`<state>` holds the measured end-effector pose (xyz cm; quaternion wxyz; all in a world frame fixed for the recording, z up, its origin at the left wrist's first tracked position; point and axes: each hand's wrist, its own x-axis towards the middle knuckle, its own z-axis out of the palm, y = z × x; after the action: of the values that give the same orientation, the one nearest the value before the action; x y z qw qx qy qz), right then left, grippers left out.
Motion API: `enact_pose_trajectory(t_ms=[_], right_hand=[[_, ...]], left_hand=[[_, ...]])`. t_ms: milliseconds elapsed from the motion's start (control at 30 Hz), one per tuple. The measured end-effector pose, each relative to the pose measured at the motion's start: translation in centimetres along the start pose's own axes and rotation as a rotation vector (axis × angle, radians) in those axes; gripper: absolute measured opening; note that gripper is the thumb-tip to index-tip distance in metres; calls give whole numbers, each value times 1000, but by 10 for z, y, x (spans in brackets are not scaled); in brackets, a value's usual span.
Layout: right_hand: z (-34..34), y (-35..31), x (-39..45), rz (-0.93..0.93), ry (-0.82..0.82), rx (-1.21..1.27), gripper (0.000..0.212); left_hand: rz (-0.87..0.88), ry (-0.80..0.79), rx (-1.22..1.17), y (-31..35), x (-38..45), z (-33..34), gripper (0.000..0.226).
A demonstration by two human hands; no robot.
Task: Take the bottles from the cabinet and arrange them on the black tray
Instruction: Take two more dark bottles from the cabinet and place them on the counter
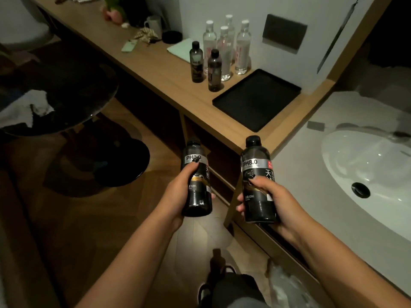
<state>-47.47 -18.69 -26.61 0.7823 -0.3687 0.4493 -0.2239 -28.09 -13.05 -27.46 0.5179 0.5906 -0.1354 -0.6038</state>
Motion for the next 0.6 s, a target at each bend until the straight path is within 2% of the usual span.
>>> enact_pose_trajectory(t_ms=[167, 300, 600], right_hand=[[12, -39, 42, -44, 20, -51, 55], [18, -71, 82, -66, 26, -85, 59], [45, -133, 180, -7, 87, 59, 66]], left_hand=[[-8, -19, 19, 39, 52, -8, 46], [-7, -12, 41, 74, 93, -8, 52], [-71, -19, -71, 155, 181, -16, 43]])
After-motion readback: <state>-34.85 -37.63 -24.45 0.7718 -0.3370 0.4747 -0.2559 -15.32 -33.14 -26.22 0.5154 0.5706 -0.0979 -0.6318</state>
